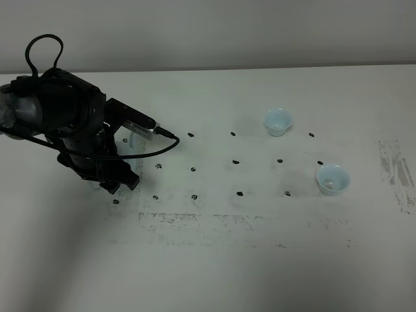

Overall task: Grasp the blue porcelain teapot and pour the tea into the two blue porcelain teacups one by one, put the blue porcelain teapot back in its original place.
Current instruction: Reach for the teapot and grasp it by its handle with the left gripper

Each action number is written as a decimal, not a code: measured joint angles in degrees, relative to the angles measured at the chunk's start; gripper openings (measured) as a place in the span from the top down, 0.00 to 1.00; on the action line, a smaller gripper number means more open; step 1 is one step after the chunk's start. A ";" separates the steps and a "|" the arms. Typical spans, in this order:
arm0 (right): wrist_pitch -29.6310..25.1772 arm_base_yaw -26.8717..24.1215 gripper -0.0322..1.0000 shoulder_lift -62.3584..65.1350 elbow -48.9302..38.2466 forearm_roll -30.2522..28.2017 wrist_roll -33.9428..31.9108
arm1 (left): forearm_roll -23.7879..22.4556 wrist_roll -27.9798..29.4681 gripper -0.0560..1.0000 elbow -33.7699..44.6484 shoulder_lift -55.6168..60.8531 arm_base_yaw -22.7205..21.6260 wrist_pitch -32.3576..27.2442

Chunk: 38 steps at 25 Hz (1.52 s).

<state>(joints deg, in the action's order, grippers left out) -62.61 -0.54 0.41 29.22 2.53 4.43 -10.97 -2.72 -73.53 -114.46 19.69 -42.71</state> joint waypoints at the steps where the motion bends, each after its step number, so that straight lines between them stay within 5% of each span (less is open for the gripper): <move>1: 0.00 0.00 0.40 0.00 0.00 0.00 0.00 | 0.00 0.05 0.41 0.00 0.00 0.00 0.00; 26: 0.00 0.00 0.40 0.00 0.00 0.00 0.00 | 0.00 0.54 0.55 0.00 0.00 0.00 -0.55; 38: 0.00 0.00 0.40 0.00 0.00 0.00 0.00 | 0.00 0.54 0.70 0.00 0.00 0.00 -0.79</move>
<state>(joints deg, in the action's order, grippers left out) -62.61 -0.54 0.41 29.22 2.53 4.43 -10.97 -2.18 -73.53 -114.46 19.69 -43.50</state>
